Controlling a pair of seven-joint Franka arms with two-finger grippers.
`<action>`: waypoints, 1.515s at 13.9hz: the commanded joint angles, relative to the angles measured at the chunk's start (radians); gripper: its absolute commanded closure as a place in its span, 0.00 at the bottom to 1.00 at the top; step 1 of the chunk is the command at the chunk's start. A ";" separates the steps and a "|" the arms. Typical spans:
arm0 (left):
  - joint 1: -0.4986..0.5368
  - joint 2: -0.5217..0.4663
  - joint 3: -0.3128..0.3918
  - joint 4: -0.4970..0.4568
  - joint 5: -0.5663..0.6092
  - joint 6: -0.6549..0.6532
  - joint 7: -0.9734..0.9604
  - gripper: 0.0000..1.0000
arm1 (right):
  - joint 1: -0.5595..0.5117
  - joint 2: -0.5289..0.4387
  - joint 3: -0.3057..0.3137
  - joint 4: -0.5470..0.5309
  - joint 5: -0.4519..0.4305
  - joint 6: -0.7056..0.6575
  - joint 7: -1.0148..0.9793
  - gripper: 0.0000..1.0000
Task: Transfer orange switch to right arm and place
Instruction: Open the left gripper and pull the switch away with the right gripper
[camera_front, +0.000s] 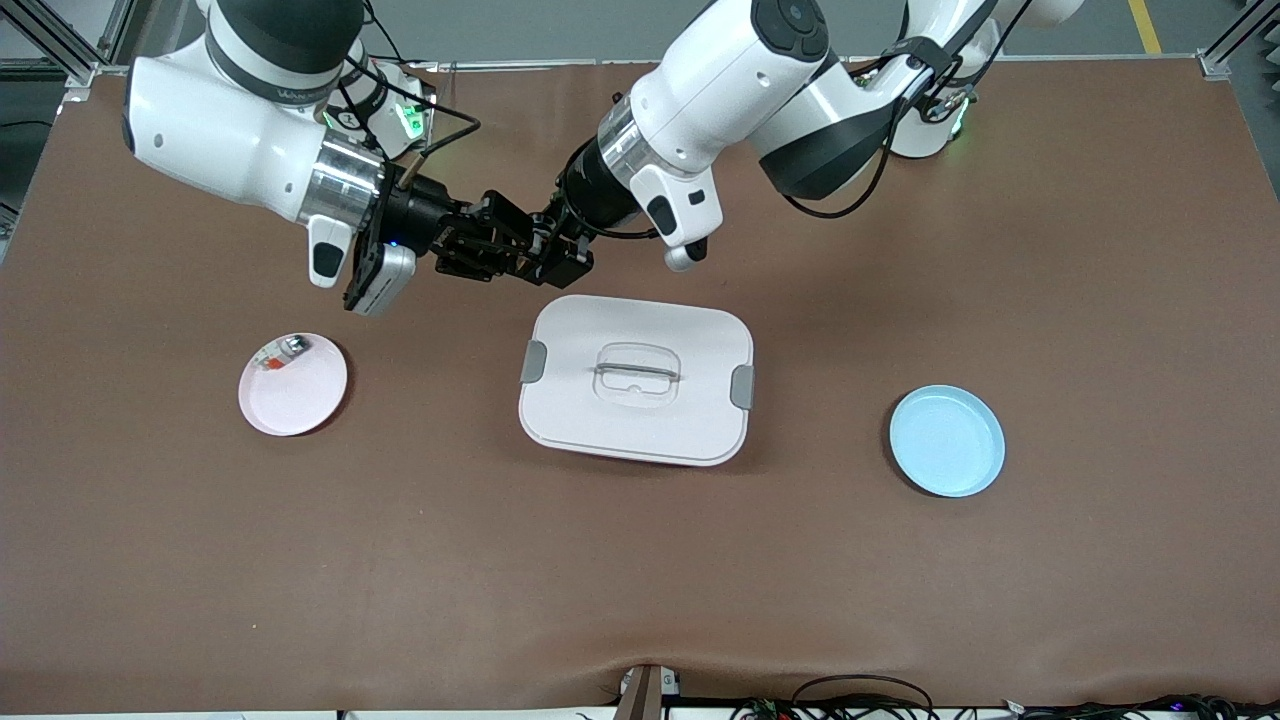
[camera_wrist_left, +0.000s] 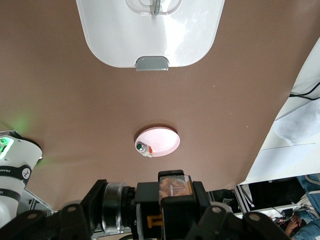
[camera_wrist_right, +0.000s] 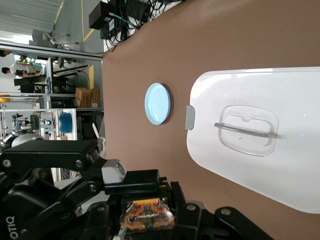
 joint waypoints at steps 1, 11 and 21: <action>-0.004 -0.004 0.000 0.001 -0.006 0.011 -0.008 0.56 | -0.014 0.039 -0.004 0.060 -0.005 -0.065 -0.008 1.00; 0.007 -0.009 0.000 0.001 -0.006 0.010 -0.008 0.00 | -0.033 0.053 -0.004 0.060 -0.011 -0.068 -0.202 1.00; 0.076 -0.096 -0.003 -0.068 -0.015 -0.059 0.025 0.00 | -0.123 0.053 -0.004 0.057 -0.347 -0.217 -0.555 1.00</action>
